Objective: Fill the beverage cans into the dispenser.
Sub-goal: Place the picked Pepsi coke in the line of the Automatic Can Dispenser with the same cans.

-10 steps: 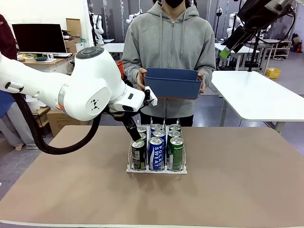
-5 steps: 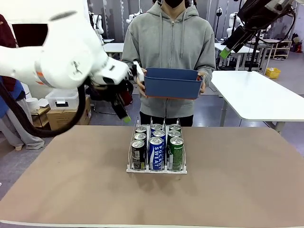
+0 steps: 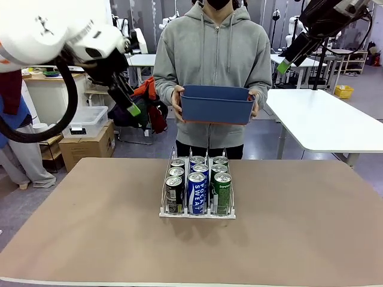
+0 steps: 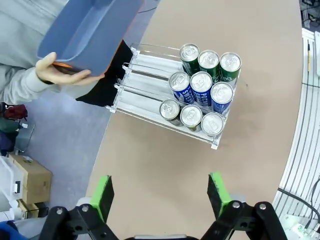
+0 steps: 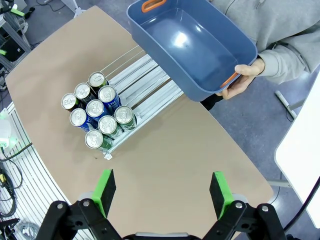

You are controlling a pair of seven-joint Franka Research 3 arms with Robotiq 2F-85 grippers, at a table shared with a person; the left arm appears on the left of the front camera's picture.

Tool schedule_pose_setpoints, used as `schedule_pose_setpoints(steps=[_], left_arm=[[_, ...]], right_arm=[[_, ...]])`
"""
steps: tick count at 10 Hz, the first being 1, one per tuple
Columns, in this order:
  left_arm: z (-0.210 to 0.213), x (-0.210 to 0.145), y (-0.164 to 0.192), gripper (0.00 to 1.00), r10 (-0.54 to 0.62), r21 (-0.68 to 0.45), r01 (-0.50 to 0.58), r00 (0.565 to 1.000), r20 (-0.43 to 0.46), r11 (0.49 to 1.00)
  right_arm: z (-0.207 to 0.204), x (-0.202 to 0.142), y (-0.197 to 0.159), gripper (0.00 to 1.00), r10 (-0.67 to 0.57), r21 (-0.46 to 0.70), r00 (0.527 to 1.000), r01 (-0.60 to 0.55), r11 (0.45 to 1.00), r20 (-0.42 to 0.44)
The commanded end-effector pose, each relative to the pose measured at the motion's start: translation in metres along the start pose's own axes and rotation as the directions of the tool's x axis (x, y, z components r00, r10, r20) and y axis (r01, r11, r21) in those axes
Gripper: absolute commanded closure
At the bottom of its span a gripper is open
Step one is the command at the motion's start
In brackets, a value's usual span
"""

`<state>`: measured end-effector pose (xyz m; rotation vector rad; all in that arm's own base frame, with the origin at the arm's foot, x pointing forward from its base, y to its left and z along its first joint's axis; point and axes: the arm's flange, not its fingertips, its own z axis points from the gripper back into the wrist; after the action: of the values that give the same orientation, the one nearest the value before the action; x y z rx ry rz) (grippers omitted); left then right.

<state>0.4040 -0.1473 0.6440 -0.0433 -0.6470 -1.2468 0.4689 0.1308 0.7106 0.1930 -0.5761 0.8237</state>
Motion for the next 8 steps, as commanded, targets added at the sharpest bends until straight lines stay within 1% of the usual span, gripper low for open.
schedule_pose_setpoints(steps=[1, 2, 3, 5, 6, 8], left_arm=[[0.022, 0.003, 0.011, 0.0, 0.04, -0.01, -0.04, 0.999, 0.034, 0.999], [0.033, 0.007, 0.011, 0.0, 0.098, 0.021, -0.099, 0.994, 0.053, 0.995], [0.041, 0.01, 0.008, 0.0, 0.131, 0.03, -0.133, 0.989, 0.072, 0.991], [0.053, 0.012, 0.014, 0.0, 0.115, 0.053, -0.119, 0.99, 0.078, 0.991], [0.06, 0.015, 0.012, 0.0, 0.132, 0.073, -0.139, 0.988, 0.083, 0.988], [0.068, 0.018, 0.011, 0.0, 0.162, 0.063, -0.17, 0.98, 0.12, 0.983]], right_arm=[[0.001, -0.003, 0.001, 0.0, 0.0, 0.0, 1.0, 0.0, 1.0, 0.0], [0.001, -0.003, 0.001, 0.0, 0.0, 0.0, 1.0, 0.0, 1.0, 0.0], [0.001, -0.003, 0.001, 0.0, 0.0, 0.0, 1.0, 0.0, 1.0, 0.0], [0.001, -0.003, 0.001, 0.0, 0.0, 0.0, 1.0, 0.0, 1.0, 0.0], [0.001, -0.003, 0.001, 0.0, 0.0, 0.0, 1.0, 0.0, 1.0, 0.0], [0.001, -0.003, 0.001, 0.0, 0.0, 0.0, 1.0, 0.0, 1.0, 0.0]])
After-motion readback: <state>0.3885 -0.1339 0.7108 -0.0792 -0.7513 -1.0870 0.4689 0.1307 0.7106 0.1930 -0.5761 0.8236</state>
